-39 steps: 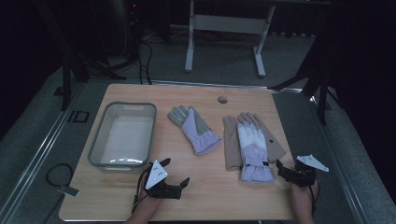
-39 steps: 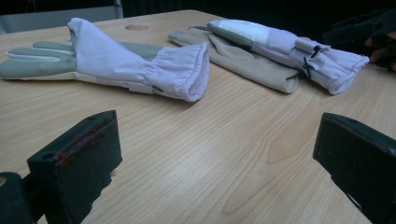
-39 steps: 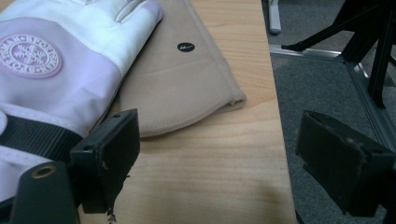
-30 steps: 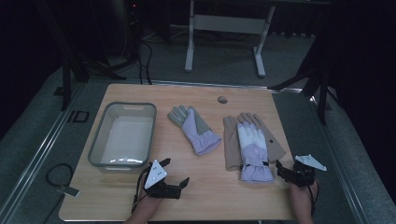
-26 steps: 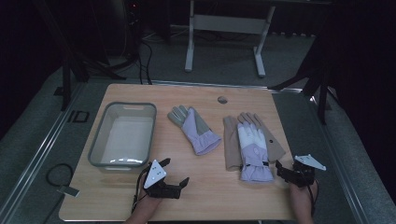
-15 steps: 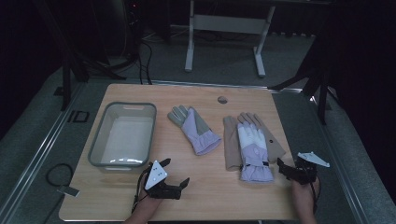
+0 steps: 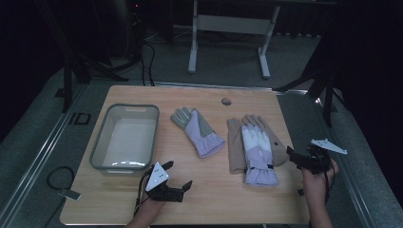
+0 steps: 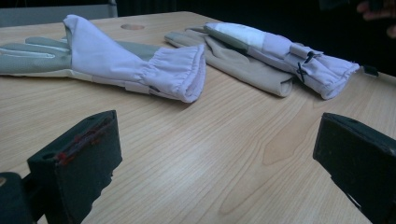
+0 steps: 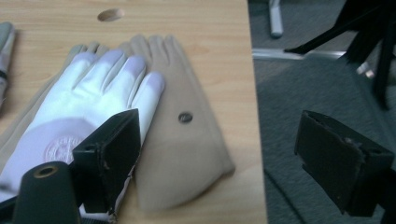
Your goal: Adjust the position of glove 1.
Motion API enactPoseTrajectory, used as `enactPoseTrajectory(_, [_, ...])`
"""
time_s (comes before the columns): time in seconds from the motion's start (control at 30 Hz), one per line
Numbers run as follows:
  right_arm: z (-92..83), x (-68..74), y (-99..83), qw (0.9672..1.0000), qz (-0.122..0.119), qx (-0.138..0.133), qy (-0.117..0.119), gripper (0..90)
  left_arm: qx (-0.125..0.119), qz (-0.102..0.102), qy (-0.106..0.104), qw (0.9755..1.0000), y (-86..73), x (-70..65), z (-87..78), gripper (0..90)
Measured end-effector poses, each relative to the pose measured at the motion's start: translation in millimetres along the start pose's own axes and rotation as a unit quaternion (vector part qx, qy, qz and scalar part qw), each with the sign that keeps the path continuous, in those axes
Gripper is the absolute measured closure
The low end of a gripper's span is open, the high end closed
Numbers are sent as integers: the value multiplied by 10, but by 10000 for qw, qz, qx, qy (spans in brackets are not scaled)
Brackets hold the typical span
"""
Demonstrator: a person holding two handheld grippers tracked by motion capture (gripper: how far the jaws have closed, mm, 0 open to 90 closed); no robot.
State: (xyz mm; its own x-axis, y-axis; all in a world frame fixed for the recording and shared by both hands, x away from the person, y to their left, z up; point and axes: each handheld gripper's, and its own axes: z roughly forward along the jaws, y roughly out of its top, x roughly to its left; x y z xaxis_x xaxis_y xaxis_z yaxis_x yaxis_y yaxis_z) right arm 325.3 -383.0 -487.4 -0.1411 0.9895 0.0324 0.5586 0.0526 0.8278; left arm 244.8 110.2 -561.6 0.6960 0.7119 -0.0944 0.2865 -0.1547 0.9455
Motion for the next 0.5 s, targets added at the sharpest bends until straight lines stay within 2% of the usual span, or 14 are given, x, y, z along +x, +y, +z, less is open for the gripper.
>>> enactPoseTrajectory(0.03, [9, 34, 84, 10000, -10, 42, -41, 141, 1, 3, 2, 10000, 0, -1, 1, 10])
enactPoseTrajectory(0.07, [9, 34, 84, 10000, -10, 42, -41, 141, 1, 3, 2, 10000, 0, -1, 1, 10])
enactPoseTrajectory(0.1, [36, 63, 170, 9997, 15, 158, 207, 128, 1, -30, -6, 10000, 0, 1, 2, 10])
enactPoseTrajectory(0.13, [36, 63, 170, 9997, 15, 158, 207, 128, 1, -30, -6, 10000, 0, 1, 2, 10])
enactPoseTrajectory(0.2, [55, 177, 278, 9985, -186, 196, 480, 130, -4, -32, -13, 10000, 0, 4, 2, 10])
enactPoseTrajectory(0.27, [60, 211, 300, 9983, -227, 189, 504, 131, -1, -19, 1, 10000, 1, 1, 2, 10])
enactPoseTrajectory(0.3, [80, 305, 360, 9966, -371, 221, 698, 129, -4, 19, 14, 10000, 0, -4, 1, 10])
enactPoseTrajectory(0.4, [104, 375, 406, 9958, -426, 223, 785, 130, -3, 24, 18, 10000, 0, -7, 0, 10])
enactPoseTrajectory(0.43, [140, 452, 459, 9944, -528, 255, 879, 125, -7, 17, 7, 10000, 0, -4, 0, 10])
enactPoseTrajectory(0.47, [140, 452, 459, 9944, -528, 255, 879, 125, -7, 17, 7, 10000, 0, -4, 0, 10])
enactPoseTrajectory(0.5, [162, 536, 507, 9932, -650, 231, 938, 116, -14, 5, 2, 10000, -1, -3, 0, 10])
